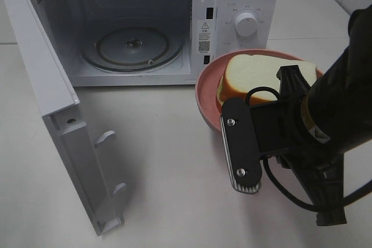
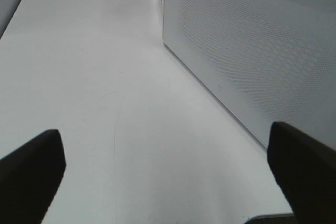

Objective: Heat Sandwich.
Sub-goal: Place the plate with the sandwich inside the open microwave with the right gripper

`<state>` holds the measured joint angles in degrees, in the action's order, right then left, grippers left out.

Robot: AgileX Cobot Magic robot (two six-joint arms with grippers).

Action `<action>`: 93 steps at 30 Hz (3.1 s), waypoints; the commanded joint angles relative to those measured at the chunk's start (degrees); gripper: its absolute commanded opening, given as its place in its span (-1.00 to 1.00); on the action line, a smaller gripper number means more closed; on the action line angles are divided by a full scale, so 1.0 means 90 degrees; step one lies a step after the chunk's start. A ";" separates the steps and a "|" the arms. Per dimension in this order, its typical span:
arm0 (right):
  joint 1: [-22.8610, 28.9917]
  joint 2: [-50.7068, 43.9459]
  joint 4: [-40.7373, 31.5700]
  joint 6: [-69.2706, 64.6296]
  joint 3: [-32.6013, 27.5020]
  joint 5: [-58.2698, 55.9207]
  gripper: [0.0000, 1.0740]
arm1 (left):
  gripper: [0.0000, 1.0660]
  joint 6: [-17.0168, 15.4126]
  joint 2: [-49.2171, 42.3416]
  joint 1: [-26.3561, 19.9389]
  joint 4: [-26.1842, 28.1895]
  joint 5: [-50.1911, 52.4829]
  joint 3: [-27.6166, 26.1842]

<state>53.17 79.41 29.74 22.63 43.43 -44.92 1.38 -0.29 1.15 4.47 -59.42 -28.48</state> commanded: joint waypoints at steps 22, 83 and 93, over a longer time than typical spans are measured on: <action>0.0006 -0.0076 -0.0853 0.3591 -0.0006 0.1038 -0.99 | 0.89 0.0006 -0.0166 0.0051 0.0019 0.0064 0.0025; -0.1038 0.1757 -0.2273 0.5602 0.1522 0.2247 -0.99 | 0.89 0.0006 -0.0166 0.0051 0.0019 0.0064 0.0025; -0.1006 0.2387 -0.2266 0.5602 0.2355 0.2056 -0.99 | 0.89 0.0006 -0.0166 0.0051 0.0019 0.0064 0.0025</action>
<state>43.89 101.07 8.82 73.11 63.88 -27.27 1.38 -0.29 1.15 4.47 -59.42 -28.48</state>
